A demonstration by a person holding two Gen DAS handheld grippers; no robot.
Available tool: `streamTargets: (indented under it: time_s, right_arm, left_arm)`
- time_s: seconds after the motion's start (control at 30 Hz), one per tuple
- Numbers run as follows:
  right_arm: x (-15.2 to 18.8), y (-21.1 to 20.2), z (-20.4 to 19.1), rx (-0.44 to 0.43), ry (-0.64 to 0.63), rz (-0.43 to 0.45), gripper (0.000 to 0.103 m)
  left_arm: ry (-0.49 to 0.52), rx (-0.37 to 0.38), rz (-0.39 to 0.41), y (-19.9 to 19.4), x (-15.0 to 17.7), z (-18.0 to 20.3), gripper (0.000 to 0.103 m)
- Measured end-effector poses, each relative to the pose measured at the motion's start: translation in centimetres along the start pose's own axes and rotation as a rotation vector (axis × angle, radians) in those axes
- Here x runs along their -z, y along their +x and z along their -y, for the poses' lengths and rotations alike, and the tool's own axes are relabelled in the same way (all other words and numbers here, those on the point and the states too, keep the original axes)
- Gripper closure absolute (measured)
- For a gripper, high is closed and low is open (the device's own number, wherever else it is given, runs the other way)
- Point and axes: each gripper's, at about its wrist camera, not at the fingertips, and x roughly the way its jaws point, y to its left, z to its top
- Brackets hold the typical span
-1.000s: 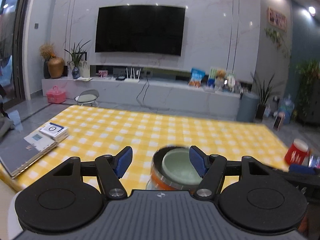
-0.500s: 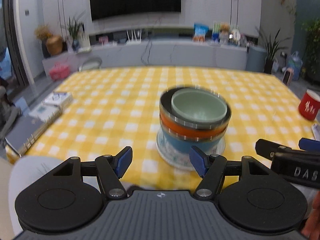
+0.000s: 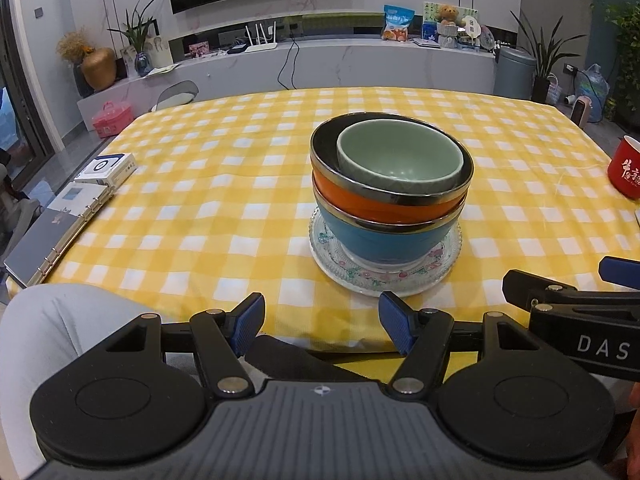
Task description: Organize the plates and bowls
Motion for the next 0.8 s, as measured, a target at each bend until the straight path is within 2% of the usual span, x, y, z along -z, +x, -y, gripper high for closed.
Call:
streamTargets:
  time_s: [0.8]
  right_arm:
    - [0.44, -0.25, -0.35, 0.021, -0.023, -0.004, 0.003]
  left_arm:
    - [-0.006, -0.005, 0.006, -0.38, 0.12, 0.11, 0.026]
